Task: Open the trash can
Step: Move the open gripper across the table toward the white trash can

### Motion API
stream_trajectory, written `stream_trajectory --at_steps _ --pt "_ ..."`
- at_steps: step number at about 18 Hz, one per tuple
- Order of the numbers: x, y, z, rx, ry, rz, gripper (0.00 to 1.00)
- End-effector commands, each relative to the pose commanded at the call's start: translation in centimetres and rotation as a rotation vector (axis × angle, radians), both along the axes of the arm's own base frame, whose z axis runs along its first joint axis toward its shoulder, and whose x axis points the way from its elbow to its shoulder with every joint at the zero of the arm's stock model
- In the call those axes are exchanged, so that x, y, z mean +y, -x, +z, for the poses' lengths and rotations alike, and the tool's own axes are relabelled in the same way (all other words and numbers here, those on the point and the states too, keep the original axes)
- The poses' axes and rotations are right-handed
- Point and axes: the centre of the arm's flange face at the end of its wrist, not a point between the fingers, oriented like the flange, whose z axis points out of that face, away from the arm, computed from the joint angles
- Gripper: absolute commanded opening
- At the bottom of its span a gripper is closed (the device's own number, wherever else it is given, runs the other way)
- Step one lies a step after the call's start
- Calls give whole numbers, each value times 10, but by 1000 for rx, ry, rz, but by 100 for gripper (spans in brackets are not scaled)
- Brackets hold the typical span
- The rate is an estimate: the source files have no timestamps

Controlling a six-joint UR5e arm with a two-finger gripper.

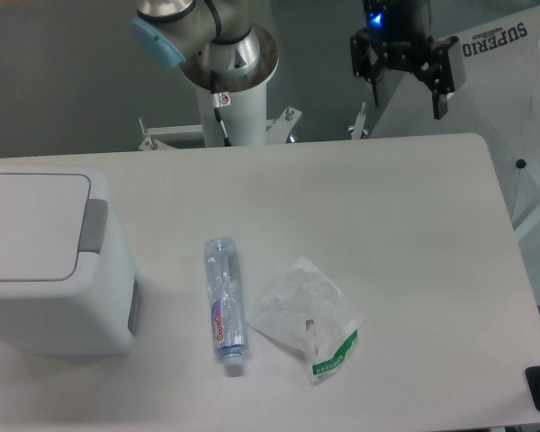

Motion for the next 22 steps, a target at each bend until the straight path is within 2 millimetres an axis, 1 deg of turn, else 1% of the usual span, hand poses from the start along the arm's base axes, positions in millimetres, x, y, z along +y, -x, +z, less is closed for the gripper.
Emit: stream_trajectory --at_steps 3,6,7,8,10,12,15,19,20,22 --pt "0 -2 -1 -2 -1 -4 100" --pt "7 -7 -2 -23 -46 -26 100" --pt "7 -7 -5 -32 -54 -7 100" --pt "7 -8 -2 -39 -75 29 100" --pt "18 -13 0 -82 -161 73 100" --pt "24 -15 3 -120 -228 112 100" --pt "27 -22 5 -134 -255 123 100" --pt "52 -43 4 -191 -313 116 100" --pt "62 -48 3 -210 -329 100 100" --pt "76 -47 5 -218 -360 80 100"
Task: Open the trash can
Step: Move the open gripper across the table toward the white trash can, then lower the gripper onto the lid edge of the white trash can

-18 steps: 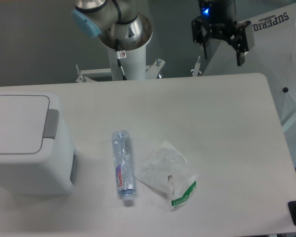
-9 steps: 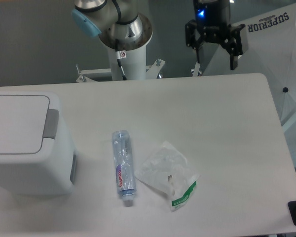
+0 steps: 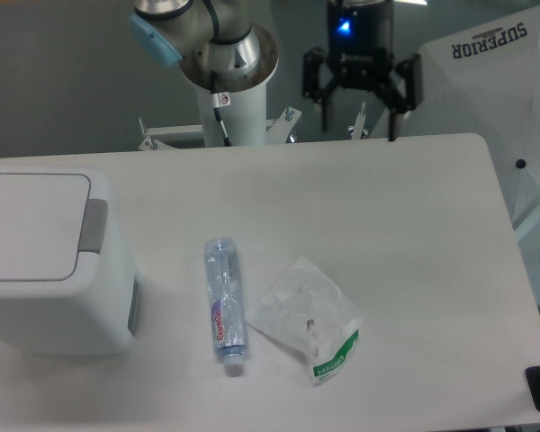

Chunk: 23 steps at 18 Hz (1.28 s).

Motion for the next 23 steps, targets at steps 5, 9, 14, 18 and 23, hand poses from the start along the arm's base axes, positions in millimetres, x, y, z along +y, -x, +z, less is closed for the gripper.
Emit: stream_trajectory --at_steps 5,9,14,18,23 --pt "16 -6 3 -12 -30 17 100" --pt "19 -11 6 -8 -34 8 100" --pt "21 -20 5 -49 -49 66 100" --pt "33 -35 5 -160 -98 204 100" --pt "51 -52 5 -282 -158 341 100"
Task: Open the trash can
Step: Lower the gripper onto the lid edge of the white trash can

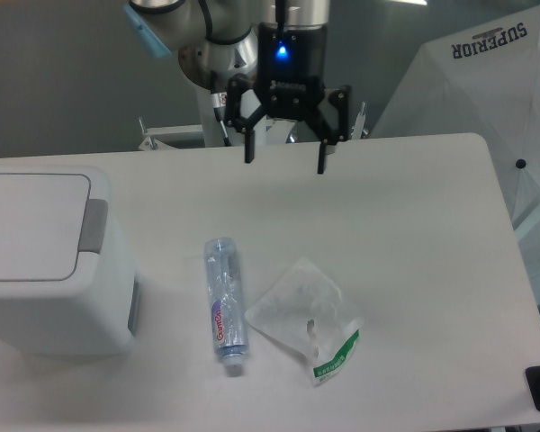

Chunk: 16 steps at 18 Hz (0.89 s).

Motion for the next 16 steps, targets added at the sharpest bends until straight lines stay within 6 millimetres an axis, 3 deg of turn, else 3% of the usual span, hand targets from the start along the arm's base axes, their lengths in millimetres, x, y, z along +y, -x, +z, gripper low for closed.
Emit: stream_trajectory --at_steps 8,16 --pt "74 -36 -41 -182 -65 2 100" --pt "102 -65 -51 -220 -64 -20 100"
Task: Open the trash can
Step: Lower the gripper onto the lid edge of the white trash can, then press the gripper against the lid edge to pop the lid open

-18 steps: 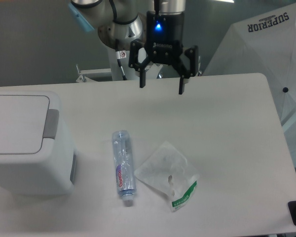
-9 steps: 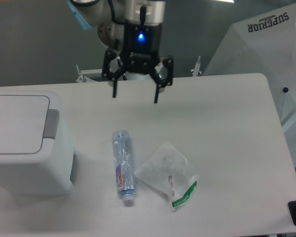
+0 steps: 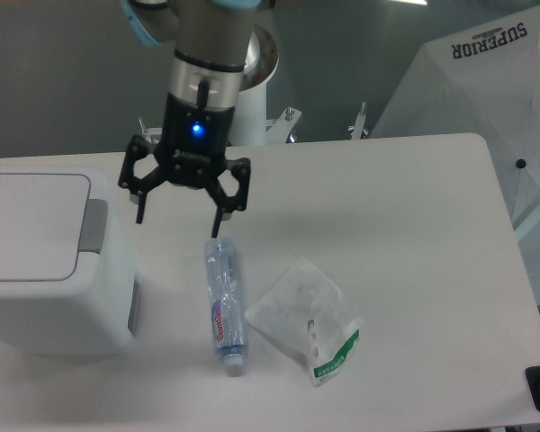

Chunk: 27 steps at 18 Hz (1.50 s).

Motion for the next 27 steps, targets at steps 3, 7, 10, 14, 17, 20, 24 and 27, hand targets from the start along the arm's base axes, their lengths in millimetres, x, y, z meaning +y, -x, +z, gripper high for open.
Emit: stream_trajectory --at_steps 3,7,10,14,17,20,24,27 --pt "5 -8 -7 -8 9 -17 100" --pt "12 -18 -11 -15 15 -37 100" --pt "13 -19 -11 -17 15 -35 100" --pt "15 -27 -16 -25 23 -47 100" --pt "16 -26 -17 -26 26 -46 100" --pt "15 -27 -19 -27 28 -47 100" --pt "15 -26 -21 -28 32 -46 100" --pt "16 -26 -22 -30 34 -46 100"
